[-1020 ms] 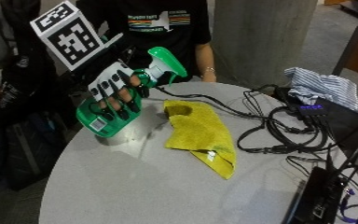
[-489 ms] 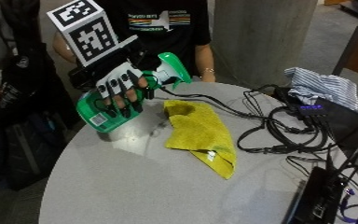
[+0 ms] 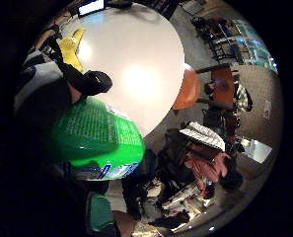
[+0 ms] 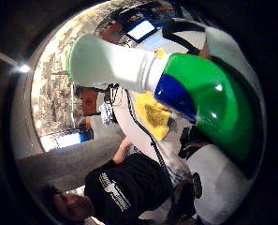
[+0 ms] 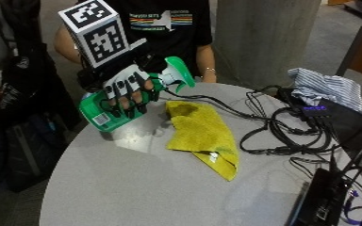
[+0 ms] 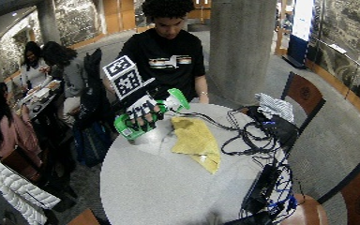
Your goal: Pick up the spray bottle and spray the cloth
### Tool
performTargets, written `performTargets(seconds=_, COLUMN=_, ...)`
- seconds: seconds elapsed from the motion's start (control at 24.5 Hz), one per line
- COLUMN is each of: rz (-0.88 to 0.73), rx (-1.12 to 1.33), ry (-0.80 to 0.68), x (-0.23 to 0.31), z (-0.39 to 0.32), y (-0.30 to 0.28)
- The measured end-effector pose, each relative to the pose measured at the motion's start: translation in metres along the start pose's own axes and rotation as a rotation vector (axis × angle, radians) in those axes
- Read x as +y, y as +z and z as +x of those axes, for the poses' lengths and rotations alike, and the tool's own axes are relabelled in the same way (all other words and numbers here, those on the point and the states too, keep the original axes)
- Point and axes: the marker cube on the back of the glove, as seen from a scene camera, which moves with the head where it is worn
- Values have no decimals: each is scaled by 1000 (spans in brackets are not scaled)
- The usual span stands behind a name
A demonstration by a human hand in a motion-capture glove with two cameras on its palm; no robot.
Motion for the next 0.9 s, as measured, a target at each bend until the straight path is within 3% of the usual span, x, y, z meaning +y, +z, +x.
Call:
performTargets(seconds=0.49, rz=18, rx=4, ry=11, x=2, z=-1, y=-2)
performTargets(seconds=0.73, rz=225, rx=-362, ry=-88, x=4, z=-2, y=-7)
performTargets(seconds=0.9, rz=411, rx=-667, ry=-246, x=9, z=-32, y=-18)
